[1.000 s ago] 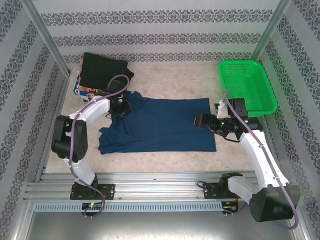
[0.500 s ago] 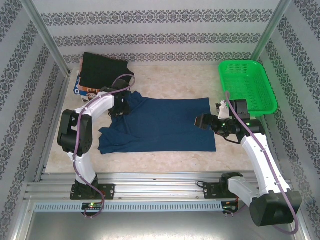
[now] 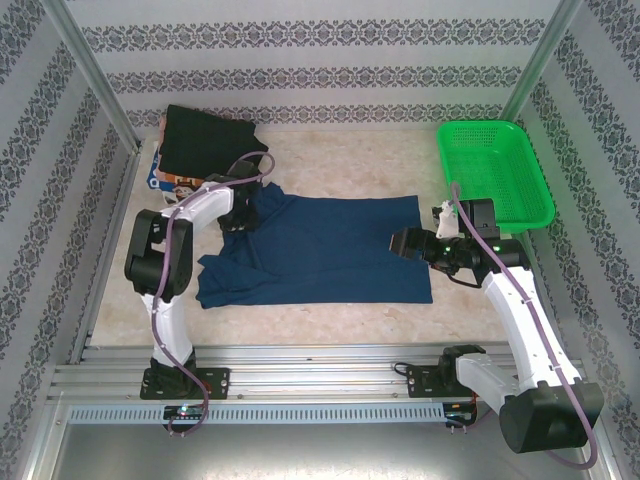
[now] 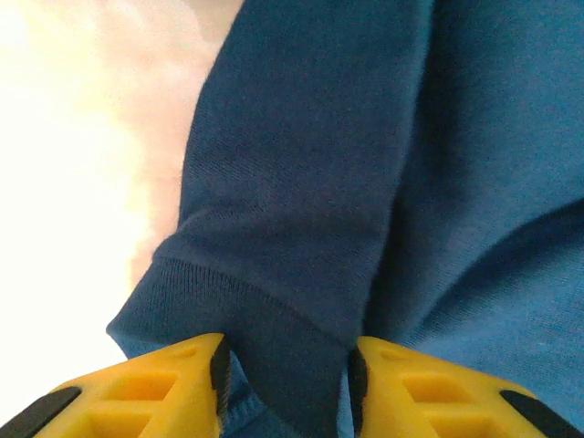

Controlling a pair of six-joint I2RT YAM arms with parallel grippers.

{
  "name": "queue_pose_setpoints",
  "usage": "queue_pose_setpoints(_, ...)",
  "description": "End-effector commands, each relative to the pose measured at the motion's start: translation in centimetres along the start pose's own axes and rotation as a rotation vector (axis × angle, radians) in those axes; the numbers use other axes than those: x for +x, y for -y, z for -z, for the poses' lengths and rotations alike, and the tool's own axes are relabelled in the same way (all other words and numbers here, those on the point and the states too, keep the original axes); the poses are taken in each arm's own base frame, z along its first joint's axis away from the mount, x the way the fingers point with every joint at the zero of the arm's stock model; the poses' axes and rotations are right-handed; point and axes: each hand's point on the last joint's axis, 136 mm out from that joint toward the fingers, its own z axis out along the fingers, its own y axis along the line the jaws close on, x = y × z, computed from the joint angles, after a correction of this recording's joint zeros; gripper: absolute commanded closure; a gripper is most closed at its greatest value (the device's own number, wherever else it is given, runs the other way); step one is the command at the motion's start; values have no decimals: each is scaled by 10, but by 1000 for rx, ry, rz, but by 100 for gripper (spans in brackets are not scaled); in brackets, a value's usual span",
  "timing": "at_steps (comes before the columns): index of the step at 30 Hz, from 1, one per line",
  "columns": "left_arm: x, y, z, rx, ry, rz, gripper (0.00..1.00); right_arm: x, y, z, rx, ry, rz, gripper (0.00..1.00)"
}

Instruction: Fold and stack the t-shirts

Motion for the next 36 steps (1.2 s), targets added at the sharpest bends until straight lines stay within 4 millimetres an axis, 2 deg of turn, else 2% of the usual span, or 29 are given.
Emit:
queue_pose_setpoints(1, -16, -10, 1, -26, 30, -15, 61, 5, -1, 1, 1, -8, 1, 2)
queue_pose_setpoints(8, -28, -39, 10, -56, 78, 20, 83, 2, -3, 1, -3, -8, 0, 2)
queue_pose_setpoints(18, -39, -58, 4, -49, 80, -51, 87, 0, -3, -5, -9, -24, -15, 2)
queue_pose_setpoints(24, -51, -81, -3, -69, 89, -63, 88, 2, -1, -6, -8, -24, -29, 2)
queue_pose_setpoints(29, -55, -86, -11, -64, 78, -146, 87, 2, -1, -7, -14, -25, -31, 2)
queue_pose_setpoints(34, -58, -106, -17, -111, 86, -133, 84, 4, -3, -10, -30, -40, -42, 2)
queue_pose_setpoints(35, -61, -112, -15, -122, 95, -117, 75, 4, -4, -10, -31, -41, -44, 2)
queue_pose_setpoints(36, -62, -117, -12, -118, 98, -92, 54, 4, -4, -11, -34, -42, -44, 2)
